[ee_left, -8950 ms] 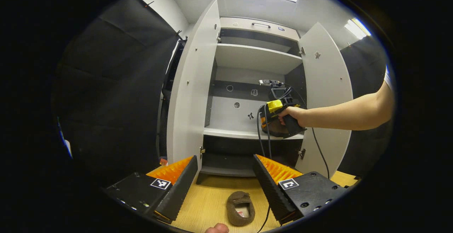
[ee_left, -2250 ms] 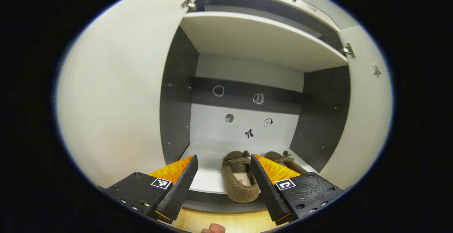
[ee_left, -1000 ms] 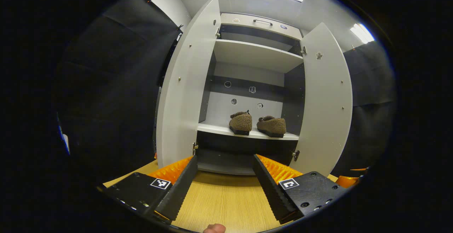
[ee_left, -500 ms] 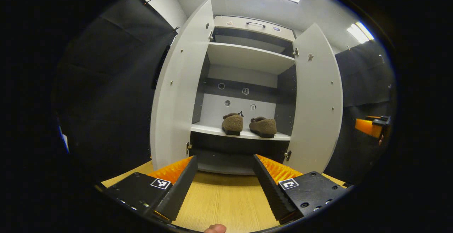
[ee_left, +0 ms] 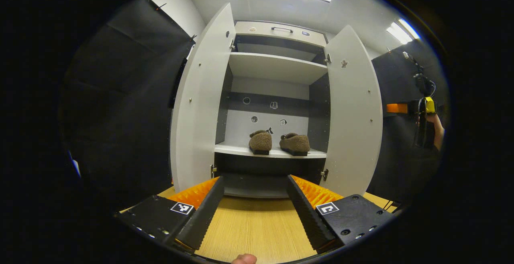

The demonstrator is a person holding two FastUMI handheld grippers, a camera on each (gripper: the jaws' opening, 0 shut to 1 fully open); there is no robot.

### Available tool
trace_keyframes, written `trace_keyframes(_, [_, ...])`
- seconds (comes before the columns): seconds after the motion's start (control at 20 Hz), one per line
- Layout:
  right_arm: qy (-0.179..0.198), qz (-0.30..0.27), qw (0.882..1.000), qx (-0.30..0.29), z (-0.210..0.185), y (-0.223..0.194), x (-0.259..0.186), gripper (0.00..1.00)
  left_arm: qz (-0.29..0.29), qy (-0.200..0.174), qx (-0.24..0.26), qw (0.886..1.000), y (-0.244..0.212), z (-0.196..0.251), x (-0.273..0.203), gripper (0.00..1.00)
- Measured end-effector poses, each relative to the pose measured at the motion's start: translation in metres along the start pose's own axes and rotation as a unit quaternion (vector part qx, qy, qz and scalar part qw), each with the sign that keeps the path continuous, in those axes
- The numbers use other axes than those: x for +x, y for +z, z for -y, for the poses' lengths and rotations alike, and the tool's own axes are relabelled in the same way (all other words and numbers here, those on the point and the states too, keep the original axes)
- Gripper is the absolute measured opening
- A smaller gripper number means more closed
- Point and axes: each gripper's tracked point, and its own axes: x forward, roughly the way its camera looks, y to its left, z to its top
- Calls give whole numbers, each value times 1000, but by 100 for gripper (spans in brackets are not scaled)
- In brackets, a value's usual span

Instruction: Grab one shoe with the right hand and put it into the shoe cabinet, grab the other shoe with the left hand and put it into the shoe cabinet; then close the right door with the right hand and the left door with the left hand.

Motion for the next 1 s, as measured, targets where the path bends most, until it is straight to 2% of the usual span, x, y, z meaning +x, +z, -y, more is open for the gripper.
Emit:
trace_keyframes(0.15, [10, -7, 1000, -8, -3, 2, 22, 98, -1, 1, 0, 1000, 0, 0, -2, 95])
trace_keyframes(0.35, [-3, -1, 1000, -4, -6, -2, 34, 98, -5, 7, -1, 1000, -2, 0, -4, 95])
trace_keyframes(0.5, [-6, 4, 1000, 4, -9, -2, 32, 98, -7, 4, 2, 1000, -2, 0, -4, 95])
trace_keyframes(0.75, [12, 7, 1000, -6, -19, 2, 32, 94, 2, -8, 9, 1000, 2, 3, -3, 95])
trace_keyframes(0.85, [23, 10, 1000, 8, -27, 2, 29, 94, 3, -13, 6, 1000, 2, 7, 3, 95])
trace_keyframes(0.9, [23, 11, 1000, 11, -30, 1, 27, 94, 3, -15, 6, 1000, 3, 9, 4, 99])
trace_keyframes(0.95, [23, 13, 1000, 8, -33, 1, 24, 93, 1, -15, 8, 1000, 2, 9, 6, 95])
trace_keyframes(1.0, [26, 15, 1000, 2, -38, 3, 22, 93, 0, -15, 10, 1000, 0, 8, 5, 95])
